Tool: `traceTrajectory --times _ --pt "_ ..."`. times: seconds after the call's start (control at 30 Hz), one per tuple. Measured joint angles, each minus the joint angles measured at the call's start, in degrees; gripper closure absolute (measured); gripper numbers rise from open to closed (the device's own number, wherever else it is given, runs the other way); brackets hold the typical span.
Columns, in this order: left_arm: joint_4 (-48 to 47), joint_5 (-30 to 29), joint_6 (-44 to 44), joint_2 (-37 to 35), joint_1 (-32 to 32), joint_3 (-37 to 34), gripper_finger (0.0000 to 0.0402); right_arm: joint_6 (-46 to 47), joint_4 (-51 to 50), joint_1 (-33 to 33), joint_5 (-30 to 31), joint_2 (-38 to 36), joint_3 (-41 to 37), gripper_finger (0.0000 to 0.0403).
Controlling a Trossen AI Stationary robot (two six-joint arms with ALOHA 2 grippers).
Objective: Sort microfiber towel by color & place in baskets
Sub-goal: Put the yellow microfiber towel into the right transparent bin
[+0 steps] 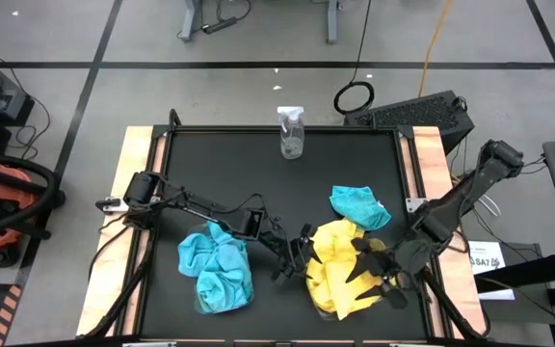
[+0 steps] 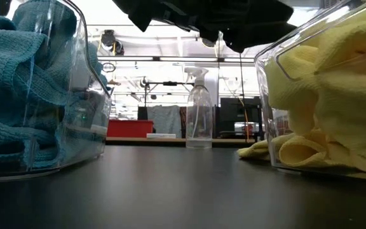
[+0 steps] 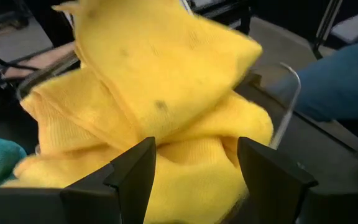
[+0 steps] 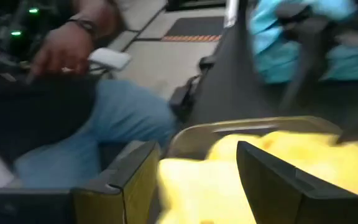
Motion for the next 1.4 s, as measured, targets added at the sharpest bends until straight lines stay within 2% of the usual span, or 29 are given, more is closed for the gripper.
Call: traceTrajectory --times 0.1,0.2,0.43,0.57,0.8,1.03,1.13,1.27,1.4 --pt "-1.93 0.01 0.55 -1.29 0.2 -0.02 0.0169 -1.86 -6.57 -0.03 5.99 -2.73 2.84 0.0191" --pt "-4.19 -0.08 1.83 -3.46 0.82 0.0 0.0169 -3.58 -8.64 -0.07 10.28 -4.67 4.36 0.0191" --pt "-14.57 -1.46 3.26 -8.81 2.97 -0.04 0.0169 -4.33 -8.17 -0.36 10.89 -7.71 5.29 0.0191" --pt "-12.91 0.32 2.78 -8.84 4.04 -0.02 0.0169 -3.95 -3.64 -0.71 13.07 -5.85 3.69 0.0191" --pt "2.68 2.86 2.71 -1.84 1.49 -0.13 0.0169 -6.41 2.06 -1.6 13.64 -1.04 1.93 0.019" --pt "27.4 2.35 -8.71 3.48 2.69 -0.02 0.0169 -7.34 2.98 -1.57 13.64 -1.37 1.96 0.019" --pt "29.33 1.8 -8.81 5.4 2.57 0.44 0.0169 -9.59 5.49 -1.57 13.64 -1.42 1.96 0.019" --pt "29.39 -3.92 -10.19 8.24 2.08 1.99 0.0169 -12.91 8.44 -1.57 13.61 -1.42 1.96 0.019" --pt "31.23 -4.16 -12.32 9.88 2.38 4.33 0.0168 -14.11 8.88 -1.57 13.42 -1.42 2.0 0.019"
